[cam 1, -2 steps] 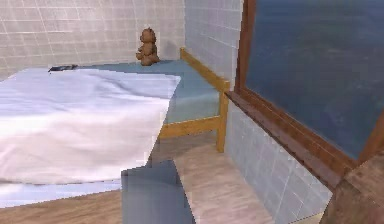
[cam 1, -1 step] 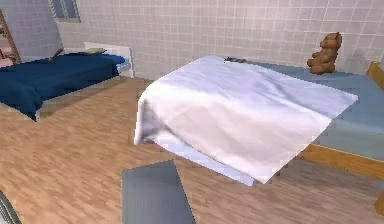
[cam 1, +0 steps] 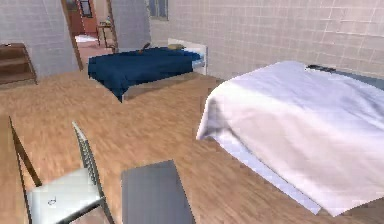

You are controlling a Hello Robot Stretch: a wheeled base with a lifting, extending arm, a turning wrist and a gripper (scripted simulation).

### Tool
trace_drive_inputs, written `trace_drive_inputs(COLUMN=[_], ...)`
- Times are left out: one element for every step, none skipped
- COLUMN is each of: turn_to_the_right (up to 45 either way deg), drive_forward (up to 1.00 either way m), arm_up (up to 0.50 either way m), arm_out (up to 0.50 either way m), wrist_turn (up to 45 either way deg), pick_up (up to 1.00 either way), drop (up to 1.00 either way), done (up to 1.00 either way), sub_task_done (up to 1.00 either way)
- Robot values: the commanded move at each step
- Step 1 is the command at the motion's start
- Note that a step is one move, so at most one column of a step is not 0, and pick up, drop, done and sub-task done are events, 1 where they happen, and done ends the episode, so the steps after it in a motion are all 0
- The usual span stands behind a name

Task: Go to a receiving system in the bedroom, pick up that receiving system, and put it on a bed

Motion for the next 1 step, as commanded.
trace_drive_inputs(turn_to_the_right=[0.0], drive_forward=[1.00], arm_up=[0.00], arm_out=[0.00], wrist_turn=[0.0], pick_up=[0.00], drop=[0.00], done=[0.00], sub_task_done=[0.00])
